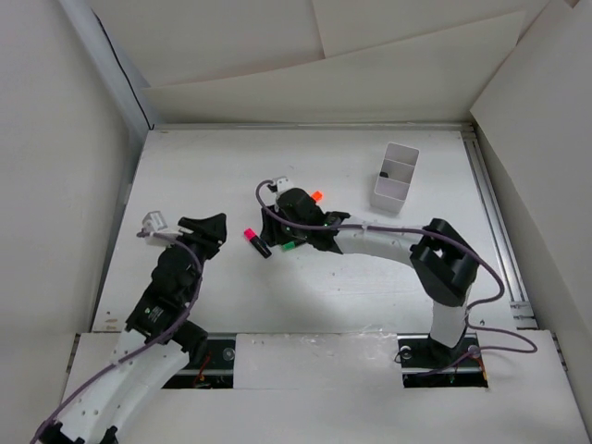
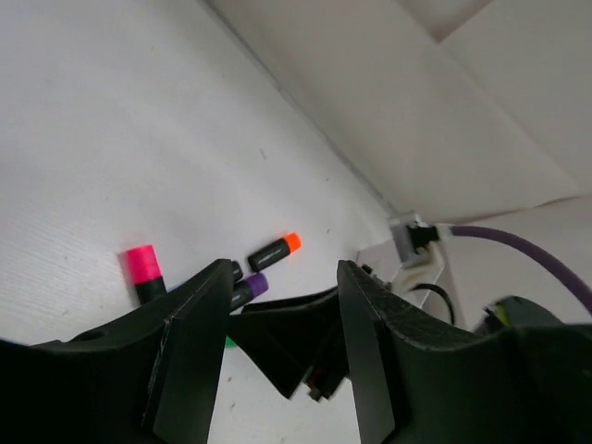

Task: Sort the stationery into containers
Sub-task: Pick up the pen from the center of the board.

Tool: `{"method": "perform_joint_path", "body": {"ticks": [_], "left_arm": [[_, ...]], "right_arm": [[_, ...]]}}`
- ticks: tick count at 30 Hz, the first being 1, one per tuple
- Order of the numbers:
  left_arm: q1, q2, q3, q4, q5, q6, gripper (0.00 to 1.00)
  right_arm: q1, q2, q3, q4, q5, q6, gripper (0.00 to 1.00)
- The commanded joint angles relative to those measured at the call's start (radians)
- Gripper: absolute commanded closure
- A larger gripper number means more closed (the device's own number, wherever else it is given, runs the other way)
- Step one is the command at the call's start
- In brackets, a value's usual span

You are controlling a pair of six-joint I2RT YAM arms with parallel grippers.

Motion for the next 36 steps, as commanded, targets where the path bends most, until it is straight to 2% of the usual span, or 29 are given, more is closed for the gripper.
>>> {"method": "perform_joint_path", "body": {"ticks": [1, 3, 6, 7, 8, 11, 19, 25, 28, 29, 36], "left_arm": [[0.002, -0.117, -0.018, -0.010, -0.098, -0.032, 0.54], [0.002, -0.172, -0.018, -0.001, -0.098, -0.023, 0.53], [0.002, -0.182, 0.002, -0.001, -0.098, -0.001, 0.53], [0.002, -0.182, 0.002, -0.001, -0.098, -0.001, 0.53], [0.002, -0.182, 0.002, -0.001, -0.089, -0.001, 0.53], [0.002, -0.172, 0.002, -0.010, -0.067, 0.019, 0.53], [0.002, -0.206, 0.000, 0.002, -0.058, 0.019, 0.53], [0.002, -0.215, 0.000, 0.011, -0.039, 0.028, 0.53], [0.002, -0.215, 0.000, 0.011, -0.030, 0.028, 0.53], [0.002, -0.215, 0.000, 0.011, -0.030, 0.028, 0.53], [0.002, -0.206, 0.002, 0.025, -0.010, 0.028, 0.53]], "right_arm": [[-0.001, 0.082, 0.157, -0.019, 0.062, -0.004, 0.46], [-0.001, 0.141, 0.229, -0.078, 0.087, -0.004, 0.43], [-0.001, 0.262, 0.436, -0.187, 0.112, -0.017, 0.43], [0.008, 0.291, 0.437, -0.224, 0.123, -0.029, 0.43], [0.008, 0.345, 0.528, -0.261, 0.132, -0.052, 0.43], [0.017, 0.406, 0.662, -0.373, 0.161, -0.072, 0.43], [0.017, 0.526, 0.812, -0.528, 0.135, -0.096, 0.43], [0.026, 0.574, 0.872, -0.548, 0.103, -0.096, 0.44], [0.026, 0.595, 0.892, -0.559, 0.103, -0.096, 0.47], [0.026, 0.606, 0.912, -0.569, 0.103, -0.096, 0.51], [0.026, 0.653, 0.977, -0.589, 0.094, -0.096, 0.56]]}}
